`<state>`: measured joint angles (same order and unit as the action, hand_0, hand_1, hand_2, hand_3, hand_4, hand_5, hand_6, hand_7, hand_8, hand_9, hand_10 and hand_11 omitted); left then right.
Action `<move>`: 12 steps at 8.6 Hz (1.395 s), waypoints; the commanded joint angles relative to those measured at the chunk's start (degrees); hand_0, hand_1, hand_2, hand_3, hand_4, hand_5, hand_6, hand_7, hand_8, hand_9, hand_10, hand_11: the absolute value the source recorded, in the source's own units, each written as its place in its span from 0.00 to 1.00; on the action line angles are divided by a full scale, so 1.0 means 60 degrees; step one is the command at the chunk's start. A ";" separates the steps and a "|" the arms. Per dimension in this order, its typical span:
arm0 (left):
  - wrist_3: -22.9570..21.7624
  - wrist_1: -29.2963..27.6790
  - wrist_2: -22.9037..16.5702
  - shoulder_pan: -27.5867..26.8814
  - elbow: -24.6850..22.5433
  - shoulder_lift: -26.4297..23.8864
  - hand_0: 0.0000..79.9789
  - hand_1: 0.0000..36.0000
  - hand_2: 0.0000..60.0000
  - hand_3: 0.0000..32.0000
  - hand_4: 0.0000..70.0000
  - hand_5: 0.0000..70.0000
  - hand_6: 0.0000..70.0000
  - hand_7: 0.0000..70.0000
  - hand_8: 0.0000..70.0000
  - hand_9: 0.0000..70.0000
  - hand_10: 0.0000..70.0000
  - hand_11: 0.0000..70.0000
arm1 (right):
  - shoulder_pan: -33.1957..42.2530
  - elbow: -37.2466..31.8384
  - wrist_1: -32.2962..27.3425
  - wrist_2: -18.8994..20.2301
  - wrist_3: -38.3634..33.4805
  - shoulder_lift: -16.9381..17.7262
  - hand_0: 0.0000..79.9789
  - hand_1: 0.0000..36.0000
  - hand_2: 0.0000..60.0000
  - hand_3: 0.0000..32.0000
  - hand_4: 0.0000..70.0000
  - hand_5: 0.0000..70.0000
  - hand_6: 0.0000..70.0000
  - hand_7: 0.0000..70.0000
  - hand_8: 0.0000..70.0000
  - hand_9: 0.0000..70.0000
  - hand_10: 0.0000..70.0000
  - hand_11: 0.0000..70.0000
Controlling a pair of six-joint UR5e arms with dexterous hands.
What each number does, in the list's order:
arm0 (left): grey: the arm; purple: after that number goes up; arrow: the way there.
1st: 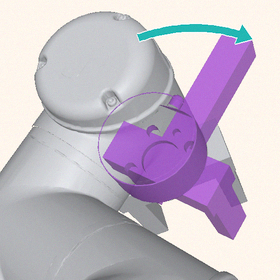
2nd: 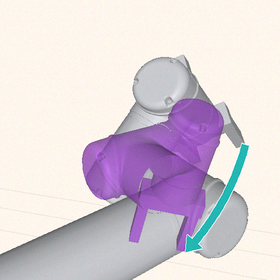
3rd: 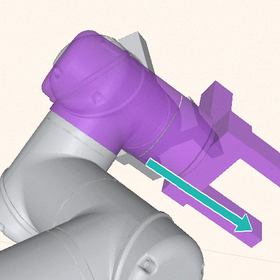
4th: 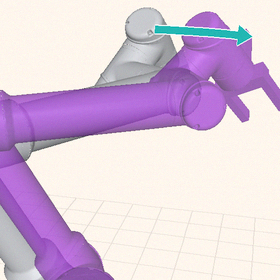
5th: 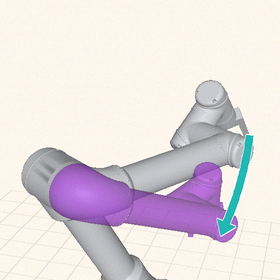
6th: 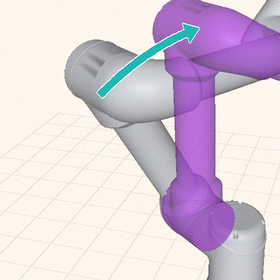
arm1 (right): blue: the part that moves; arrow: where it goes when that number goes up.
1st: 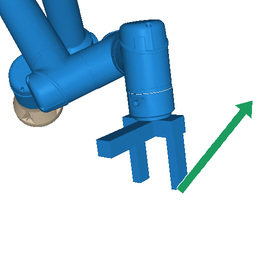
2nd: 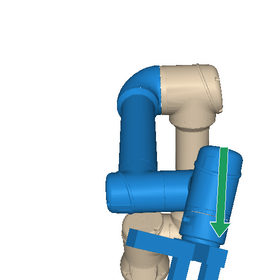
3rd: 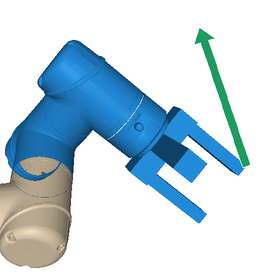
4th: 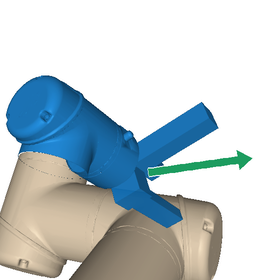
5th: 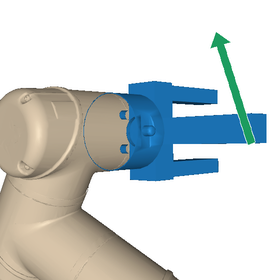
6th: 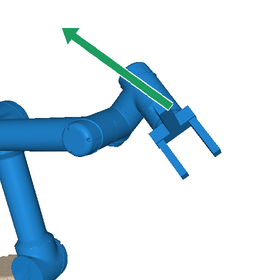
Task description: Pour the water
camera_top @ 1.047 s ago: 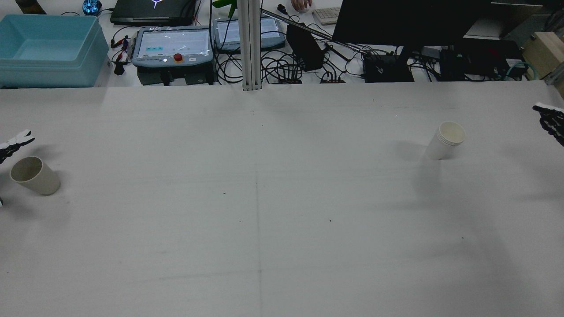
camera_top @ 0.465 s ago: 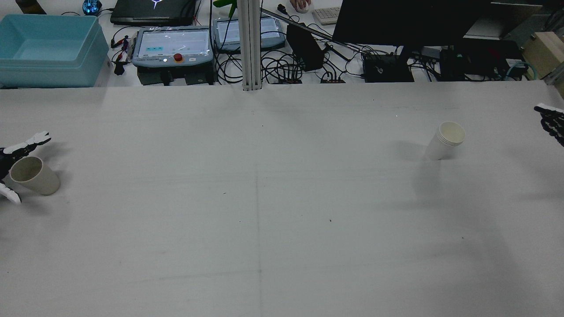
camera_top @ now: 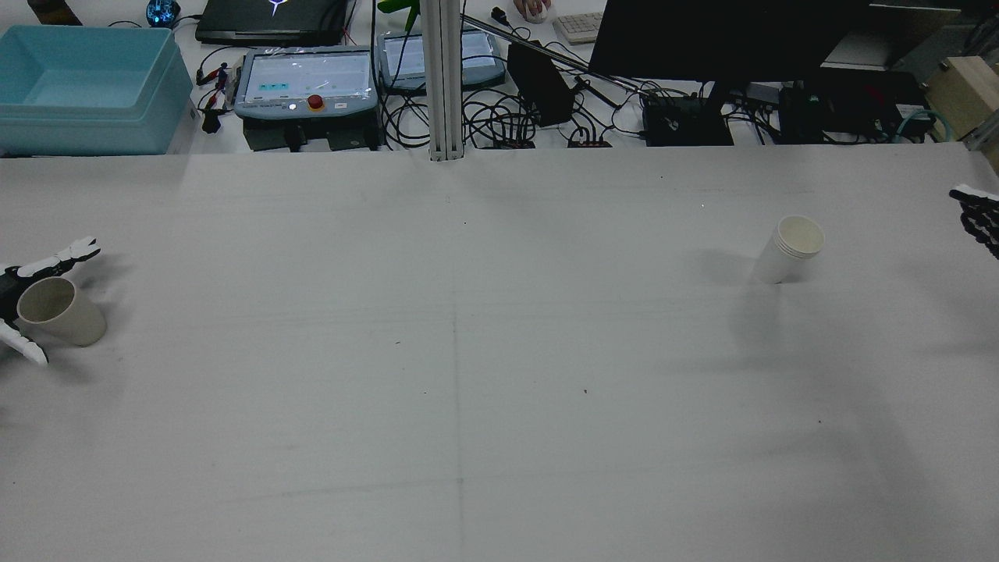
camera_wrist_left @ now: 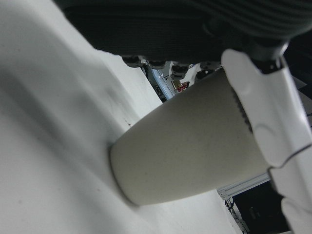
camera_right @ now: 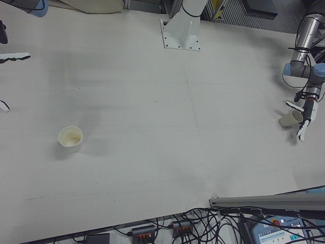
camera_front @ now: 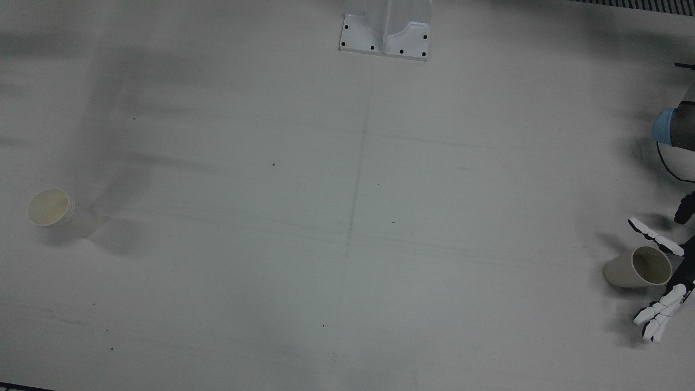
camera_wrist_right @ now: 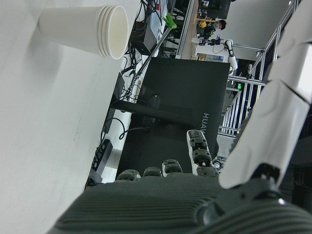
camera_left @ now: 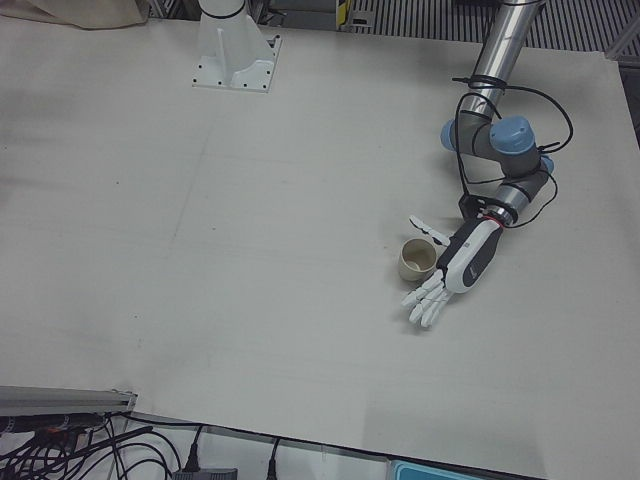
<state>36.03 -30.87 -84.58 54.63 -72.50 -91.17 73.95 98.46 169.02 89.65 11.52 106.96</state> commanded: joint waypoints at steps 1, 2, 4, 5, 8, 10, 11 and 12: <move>-0.0159 -0.0100 0.0150 -0.0009 -0.0075 -0.0039 0.64 0.19 0.00 0.00 0.42 0.18 0.07 0.02 0.00 0.00 0.00 0.00 | 0.0038 -0.0018 -0.0001 0.0000 -0.0030 0.0015 0.59 0.36 0.06 0.00 0.03 0.17 0.04 0.05 0.00 0.00 0.00 0.00; -0.0363 0.0031 0.0413 -0.0009 -0.0090 -0.0039 0.65 0.17 0.00 0.00 0.60 0.41 0.07 0.03 0.00 0.00 0.00 0.00 | 0.0052 -0.0032 -0.0001 0.0000 -0.0059 0.0015 0.59 0.36 0.05 0.00 0.03 0.17 0.04 0.05 0.00 0.00 0.00 0.00; -0.0655 0.0279 0.0415 -0.0009 -0.0105 -0.0112 0.65 0.13 0.00 0.00 0.76 1.00 0.14 0.15 0.01 0.02 0.00 0.00 | 0.0096 -0.0032 -0.0001 0.0000 -0.0074 0.0029 0.59 0.36 0.06 0.00 0.03 0.16 0.04 0.04 0.00 0.00 0.00 0.00; -0.0890 0.0383 0.0430 -0.0009 -0.0119 -0.0112 0.66 0.16 0.00 0.00 0.82 1.00 0.16 0.19 0.03 0.05 0.01 0.01 | 0.0111 -0.0032 -0.0001 0.0000 -0.0074 0.0029 0.59 0.37 0.06 0.00 0.03 0.16 0.03 0.03 0.00 0.00 0.00 0.00; -0.1082 0.0457 0.0415 -0.0009 -0.0193 -0.0112 0.68 0.90 1.00 0.00 0.92 1.00 0.19 0.23 0.05 0.07 0.03 0.06 | 0.0111 -0.0018 -0.0015 -0.0015 -0.0088 0.0029 0.59 0.37 0.06 0.00 0.02 0.16 0.03 0.01 0.00 0.00 0.00 0.00; -0.1680 0.0603 0.0430 -0.0009 -0.0193 -0.0098 0.64 1.00 1.00 0.00 1.00 1.00 0.19 0.24 0.05 0.07 0.03 0.07 | 0.0082 -0.0076 -0.0175 0.0057 0.0129 -0.0087 0.59 0.37 0.06 0.00 0.02 0.15 0.02 0.00 0.00 0.00 0.00 0.00; -0.2162 0.0618 0.0430 -0.0009 -0.0193 -0.0112 0.63 1.00 1.00 0.00 1.00 1.00 0.19 0.24 0.05 0.07 0.03 0.07 | -0.0005 -0.1222 -0.0829 0.0029 0.0494 -0.0378 0.59 0.39 0.06 0.00 0.01 0.13 0.02 0.00 0.00 0.00 0.00 0.00; -0.2587 0.0749 0.0430 -0.0009 -0.0236 -0.0185 0.63 1.00 1.00 0.00 0.99 1.00 0.19 0.24 0.05 0.07 0.03 0.07 | -0.0035 -0.3133 -0.2286 -0.0044 0.0468 -0.1077 0.61 0.46 0.08 0.00 0.00 0.06 0.01 0.00 0.00 0.00 0.00 0.00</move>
<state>25.88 -27.36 -82.03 54.58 -73.65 -91.83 74.37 96.01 167.07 89.79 12.52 106.14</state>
